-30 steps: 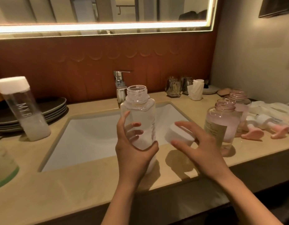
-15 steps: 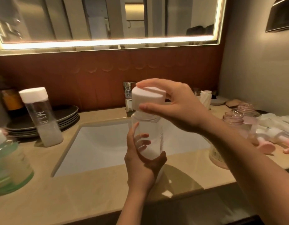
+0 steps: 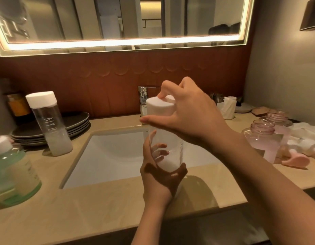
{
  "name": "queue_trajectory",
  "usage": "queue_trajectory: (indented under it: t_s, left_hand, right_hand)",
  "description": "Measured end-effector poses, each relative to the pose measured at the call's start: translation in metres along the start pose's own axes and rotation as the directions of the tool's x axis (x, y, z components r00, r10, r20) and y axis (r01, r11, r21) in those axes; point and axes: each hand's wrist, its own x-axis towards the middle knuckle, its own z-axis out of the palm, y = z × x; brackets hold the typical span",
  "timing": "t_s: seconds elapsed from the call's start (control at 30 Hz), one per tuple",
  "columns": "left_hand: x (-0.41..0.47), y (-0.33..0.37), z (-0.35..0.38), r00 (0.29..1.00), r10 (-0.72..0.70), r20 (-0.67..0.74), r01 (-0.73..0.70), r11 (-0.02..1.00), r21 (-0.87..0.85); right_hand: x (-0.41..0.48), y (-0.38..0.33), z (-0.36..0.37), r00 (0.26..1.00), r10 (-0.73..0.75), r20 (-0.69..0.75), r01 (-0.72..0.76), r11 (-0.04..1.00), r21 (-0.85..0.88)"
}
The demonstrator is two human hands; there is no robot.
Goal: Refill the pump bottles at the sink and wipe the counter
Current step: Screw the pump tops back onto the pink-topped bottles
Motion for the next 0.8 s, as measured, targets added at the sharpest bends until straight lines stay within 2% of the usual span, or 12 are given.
queue_trajectory:
  t_s: [0.07, 0.2, 0.37, 0.53, 0.6, 0.73, 0.8]
  left_hand:
    - [-0.001, 0.0, 0.0, 1.0, -0.003, -0.009, 0.003, 1.0, -0.005]
    - [-0.001, -0.003, -0.001, 1.0, -0.002, -0.002, 0.002, 1.0, 0.003]
    - [0.0, -0.003, 0.0, 1.0, -0.009, 0.001, 0.009, 1.0, 0.001]
    - [-0.002, -0.003, 0.0, 1.0, -0.021, 0.017, 0.021, 1.0, -0.005]
    - [-0.002, -0.003, 0.0, 1.0, -0.018, 0.019, 0.018, 1.0, -0.006]
    - [0.0, -0.001, 0.001, 1.0, -0.029, -0.001, 0.029, 1.0, -0.013]
    - [0.0, -0.001, 0.001, 1.0, -0.017, 0.0, 0.017, 1.0, -0.005]
  right_hand:
    - [0.002, -0.001, 0.0, 1.0, -0.027, 0.014, 0.028, 0.998, -0.056]
    - [0.005, 0.006, -0.01, 0.986, -0.062, 0.155, 0.04, 0.989, 0.141]
    - [0.012, 0.019, -0.027, 0.934, -0.145, 0.328, 0.05, 0.958, 0.282]
    - [0.022, 0.021, -0.044, 0.82, -0.242, 0.519, 0.077, 0.945, 0.318]
    - [0.026, 0.016, -0.044, 0.839, -0.228, 0.494, 0.113, 0.961, 0.252]
    - [0.025, 0.009, -0.028, 0.945, -0.149, 0.291, 0.183, 0.978, -0.096]
    - [0.023, 0.013, -0.024, 0.958, -0.173, 0.23, 0.18, 0.984, -0.01]
